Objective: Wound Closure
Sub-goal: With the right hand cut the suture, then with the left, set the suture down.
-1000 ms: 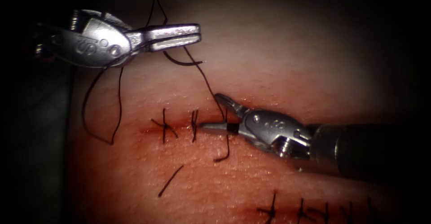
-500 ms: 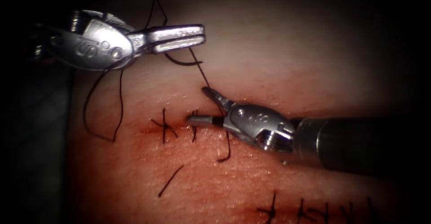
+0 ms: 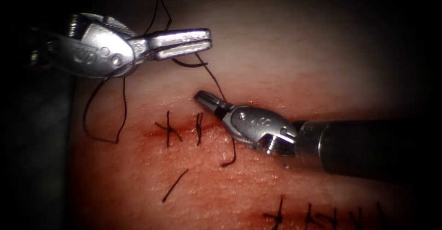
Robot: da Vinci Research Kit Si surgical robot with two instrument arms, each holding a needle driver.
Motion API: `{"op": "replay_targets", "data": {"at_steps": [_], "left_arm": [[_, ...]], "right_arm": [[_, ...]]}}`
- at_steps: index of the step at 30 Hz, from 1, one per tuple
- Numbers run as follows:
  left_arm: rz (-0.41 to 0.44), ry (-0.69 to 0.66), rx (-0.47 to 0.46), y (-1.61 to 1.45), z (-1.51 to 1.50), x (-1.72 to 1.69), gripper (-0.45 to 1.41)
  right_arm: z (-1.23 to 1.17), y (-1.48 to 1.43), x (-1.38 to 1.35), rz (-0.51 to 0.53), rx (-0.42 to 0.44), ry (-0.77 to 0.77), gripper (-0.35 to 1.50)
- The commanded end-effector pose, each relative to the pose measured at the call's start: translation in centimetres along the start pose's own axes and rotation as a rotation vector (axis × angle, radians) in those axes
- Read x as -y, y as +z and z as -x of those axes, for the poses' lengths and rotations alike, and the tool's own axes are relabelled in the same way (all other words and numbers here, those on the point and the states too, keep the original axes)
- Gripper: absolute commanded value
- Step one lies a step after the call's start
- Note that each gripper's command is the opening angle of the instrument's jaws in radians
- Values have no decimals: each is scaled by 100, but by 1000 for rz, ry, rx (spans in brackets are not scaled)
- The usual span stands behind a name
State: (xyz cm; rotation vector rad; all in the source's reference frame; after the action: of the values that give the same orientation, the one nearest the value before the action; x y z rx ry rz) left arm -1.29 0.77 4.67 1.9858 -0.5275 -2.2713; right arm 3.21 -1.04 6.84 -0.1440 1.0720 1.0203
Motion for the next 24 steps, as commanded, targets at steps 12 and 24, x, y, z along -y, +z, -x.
{"op": "replay_targets", "data": {"at_steps": [12,24], "left_arm": [[31,25,-39,-43,-24,-46,-45],[81,-62,-204,-60,-73,-153,-45]], "right_arm": [[-1,-54,-41,-177,-61,-128,148],[-22,-118,-79,-158,-10,-431,148]]}}
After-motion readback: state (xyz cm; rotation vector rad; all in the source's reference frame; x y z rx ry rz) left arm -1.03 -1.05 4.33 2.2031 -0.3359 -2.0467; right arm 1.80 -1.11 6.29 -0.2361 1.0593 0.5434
